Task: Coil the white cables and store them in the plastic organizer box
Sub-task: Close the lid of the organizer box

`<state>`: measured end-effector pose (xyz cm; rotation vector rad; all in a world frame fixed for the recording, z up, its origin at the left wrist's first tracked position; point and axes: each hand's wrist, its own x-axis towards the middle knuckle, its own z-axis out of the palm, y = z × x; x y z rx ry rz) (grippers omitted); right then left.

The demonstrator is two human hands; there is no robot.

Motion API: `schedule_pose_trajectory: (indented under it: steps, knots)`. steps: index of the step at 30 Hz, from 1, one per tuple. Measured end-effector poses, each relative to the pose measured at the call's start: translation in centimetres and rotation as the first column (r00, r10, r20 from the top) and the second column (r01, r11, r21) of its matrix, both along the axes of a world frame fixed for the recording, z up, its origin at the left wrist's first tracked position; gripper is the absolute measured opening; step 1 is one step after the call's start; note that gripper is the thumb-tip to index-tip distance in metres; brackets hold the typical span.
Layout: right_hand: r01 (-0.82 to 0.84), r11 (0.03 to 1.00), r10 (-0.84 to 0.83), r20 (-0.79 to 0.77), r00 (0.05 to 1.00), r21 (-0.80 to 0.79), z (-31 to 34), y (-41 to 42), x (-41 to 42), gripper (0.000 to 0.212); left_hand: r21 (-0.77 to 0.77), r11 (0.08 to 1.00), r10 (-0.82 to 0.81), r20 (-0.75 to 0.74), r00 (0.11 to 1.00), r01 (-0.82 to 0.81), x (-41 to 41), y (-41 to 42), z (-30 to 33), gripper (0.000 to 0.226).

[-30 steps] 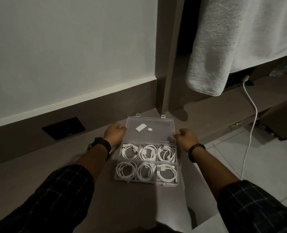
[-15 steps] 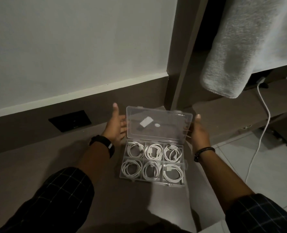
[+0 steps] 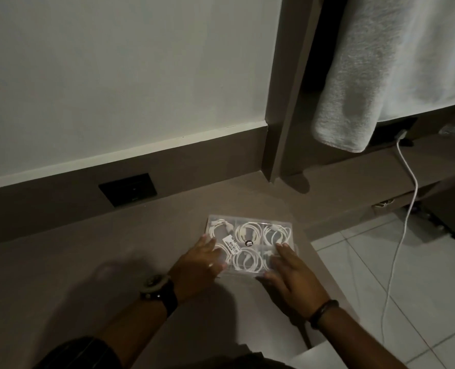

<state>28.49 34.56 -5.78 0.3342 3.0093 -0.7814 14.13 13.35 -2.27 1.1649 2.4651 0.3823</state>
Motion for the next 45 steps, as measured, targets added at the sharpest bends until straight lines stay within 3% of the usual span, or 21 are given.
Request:
schedule_pose_trajectory:
  steps: [2, 4, 6, 8, 12, 14, 15, 17, 18, 20, 22, 25, 27, 31, 34, 39, 43, 45]
  knots:
    - [-0.042, 0.992, 0.040, 0.016, 0.999, 0.121, -0.3, -0.3, 0.3, 0.057, -0.116, 0.985, -0.146, -0.150, 0.978, 0.129, 0.6, -0.6, -0.4, 0.051]
    - [-0.075, 0.981, 0.078, -0.007, 0.997, 0.180, -0.5, -0.4, 0.3, 0.057, -0.178, 0.970, -0.205, -0.238, 0.949, 0.164, 0.9, -0.8, -0.7, 0.060]
    - [-0.091, 0.969, 0.078, 0.065, 0.995, 0.231, -0.3, -0.5, 0.0, 0.056, -0.190, 0.964, -0.240, -0.330, 0.913, 0.185, 0.6, -0.8, -1.2, 0.062]
    - [-0.121, 0.947, 0.094, 0.105, 0.990, 0.297, 0.3, -0.6, -0.2, 0.054, -0.261, 0.943, -0.290, -0.336, 0.896, 0.207, 0.6, -0.5, -0.8, 0.059]
    - [-0.090, 0.904, 0.084, 0.032, 0.996, 0.419, 0.6, -1.2, -0.5, 0.057, -0.336, 0.921, -0.328, -0.387, 0.861, 0.200, 1.2, 0.4, -0.4, 0.055]
    - [-0.084, 0.878, 0.081, 0.026, 0.996, 0.471, 0.4, -1.5, -0.4, 0.057, -0.340, 0.929, -0.272, -0.364, 0.891, 0.145, 1.5, 1.2, 0.4, 0.052]
    - [-0.085, 0.872, 0.083, 0.025, 0.996, 0.482, 0.3, -1.6, -0.3, 0.051, -0.417, 0.898, -0.293, -0.321, 0.901, 0.144, 1.5, 1.4, 0.3, 0.050]
    - [-0.062, 0.865, 0.073, -0.003, 0.997, 0.499, 0.1, -1.6, -0.2, 0.037, -0.412, 0.886, -0.336, -0.257, 0.906, 0.212, 1.4, 1.6, 0.0, 0.047]
    - [-0.054, 0.864, 0.069, -0.011, 0.998, 0.500, 0.1, -1.6, -0.2, 0.036, -0.364, 0.916, -0.259, -0.218, 0.941, 0.168, 1.7, 1.5, 0.0, 0.046]
    - [-0.054, 0.872, 0.055, 0.013, 0.998, 0.486, -0.1, -1.7, -0.1, 0.051, -0.310, 0.945, -0.203, -0.301, 0.932, 0.106, 2.2, 1.0, 0.4, 0.042]
    - [-0.079, 0.873, 0.051, 0.070, 0.996, 0.482, -0.3, -2.0, 0.1, 0.064, -0.288, 0.946, -0.261, -0.404, 0.877, 0.148, 2.6, 0.5, 0.7, 0.038]
    - [-0.079, 0.870, 0.038, 0.094, 0.995, 0.487, -0.3, -2.2, 0.2, 0.065, -0.384, 0.917, -0.289, -0.450, 0.845, 0.109, 2.7, 0.6, 0.7, 0.049]
    - [-0.084, 0.866, 0.042, 0.097, 0.994, 0.493, -0.3, -1.9, -0.1, 0.066, -0.344, 0.932, -0.294, -0.527, 0.797, 0.116, 2.6, 0.7, 0.5, 0.050]
    - [-0.129, 0.875, 0.085, 0.114, 0.990, 0.466, 0.1, -0.9, -1.3, 0.068, -0.256, 0.961, -0.233, -0.536, 0.811, 0.107, 2.4, 0.7, 0.5, 0.051]
    - [-0.164, 0.881, 0.115, 0.135, 0.984, 0.444, 0.0, 0.0, -3.1, 0.071, -0.204, 0.973, -0.200, -0.515, 0.834, 0.107, 1.7, 0.7, 0.3, 0.032]
    - [-0.217, 0.885, 0.151, 0.187, 0.971, 0.412, -1.1, 1.7, -8.2, 0.076, -0.241, 0.970, -0.123, -0.537, 0.835, -0.012, -0.4, 2.4, -0.7, 0.032]
    - [-0.237, 0.882, 0.167, 0.200, 0.965, 0.406, -1.4, 2.6, -12.3, 0.068, -0.252, 0.956, -0.007, -0.531, 0.847, -0.150, -2.2, 4.1, -1.6, 0.029]
    - [-0.254, 0.879, 0.180, 0.210, 0.961, 0.404, -1.5, 3.1, -14.0, 0.066, -0.209, 0.960, 0.061, -0.501, 0.863, -0.189, -3.1, 4.6, -2.4, 0.043]
